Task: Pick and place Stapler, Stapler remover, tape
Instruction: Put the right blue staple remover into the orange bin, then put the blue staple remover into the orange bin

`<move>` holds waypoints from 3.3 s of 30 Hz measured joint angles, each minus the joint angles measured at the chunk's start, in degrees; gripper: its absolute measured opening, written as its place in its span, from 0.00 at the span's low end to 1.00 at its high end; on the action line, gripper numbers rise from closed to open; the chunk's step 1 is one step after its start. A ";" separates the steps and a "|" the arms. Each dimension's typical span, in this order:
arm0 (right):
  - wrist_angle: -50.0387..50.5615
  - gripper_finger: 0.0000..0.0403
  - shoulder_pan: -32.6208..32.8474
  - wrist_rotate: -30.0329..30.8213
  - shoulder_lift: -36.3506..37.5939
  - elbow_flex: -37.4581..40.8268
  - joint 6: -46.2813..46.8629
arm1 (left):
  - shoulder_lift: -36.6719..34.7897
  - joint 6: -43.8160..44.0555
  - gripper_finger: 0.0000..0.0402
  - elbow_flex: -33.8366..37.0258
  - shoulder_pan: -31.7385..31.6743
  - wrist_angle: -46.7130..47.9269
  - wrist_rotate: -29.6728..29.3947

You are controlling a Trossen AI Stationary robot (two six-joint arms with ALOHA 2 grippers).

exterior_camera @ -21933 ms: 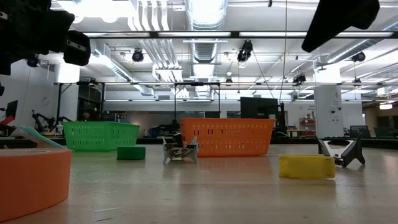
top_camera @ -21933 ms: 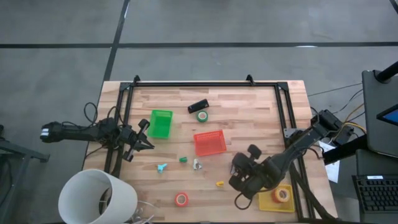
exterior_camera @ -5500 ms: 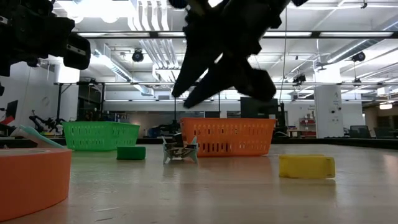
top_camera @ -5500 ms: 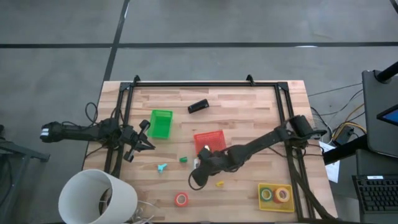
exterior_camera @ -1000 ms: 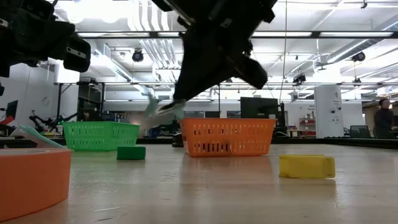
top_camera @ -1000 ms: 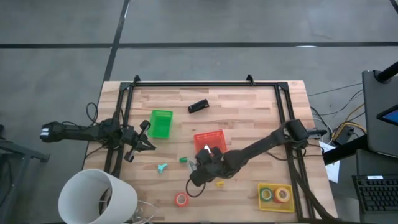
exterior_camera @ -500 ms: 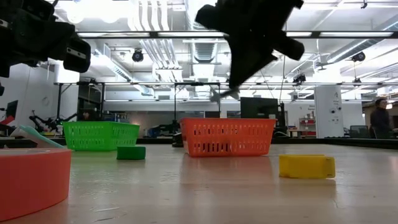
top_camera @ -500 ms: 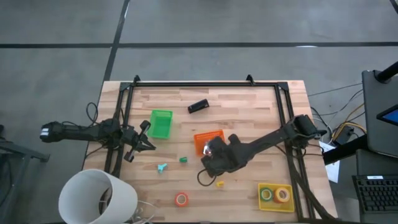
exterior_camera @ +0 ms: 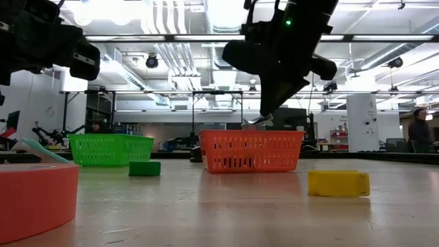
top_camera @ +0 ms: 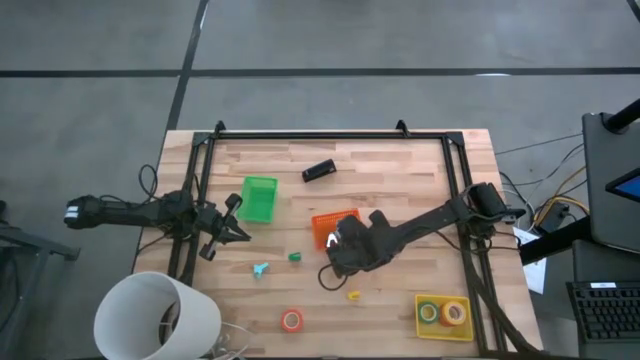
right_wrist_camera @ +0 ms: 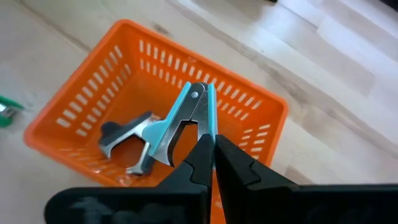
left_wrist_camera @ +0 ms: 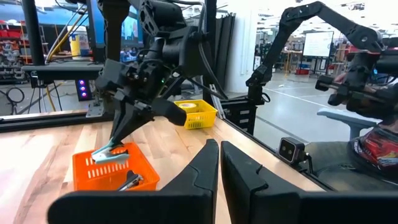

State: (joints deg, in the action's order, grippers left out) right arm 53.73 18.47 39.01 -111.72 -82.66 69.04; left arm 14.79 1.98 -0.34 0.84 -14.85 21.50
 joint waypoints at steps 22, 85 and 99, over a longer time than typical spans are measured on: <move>-4.65 0.02 -0.38 -0.01 -0.04 4.19 0.16 | 0.00 0.00 0.06 0.00 0.00 0.00 0.00; -8.23 0.17 7.85 4.37 6.41 2.87 -17.15 | 0.00 0.00 0.06 0.00 0.00 0.46 0.00; -7.65 0.02 9.69 5.31 8.87 3.53 -29.16 | 0.00 0.00 0.06 0.00 0.00 0.55 0.00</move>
State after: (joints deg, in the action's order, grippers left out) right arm 46.08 28.15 44.32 -102.85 -79.13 39.87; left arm 14.79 1.98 -0.34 0.84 -14.31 21.50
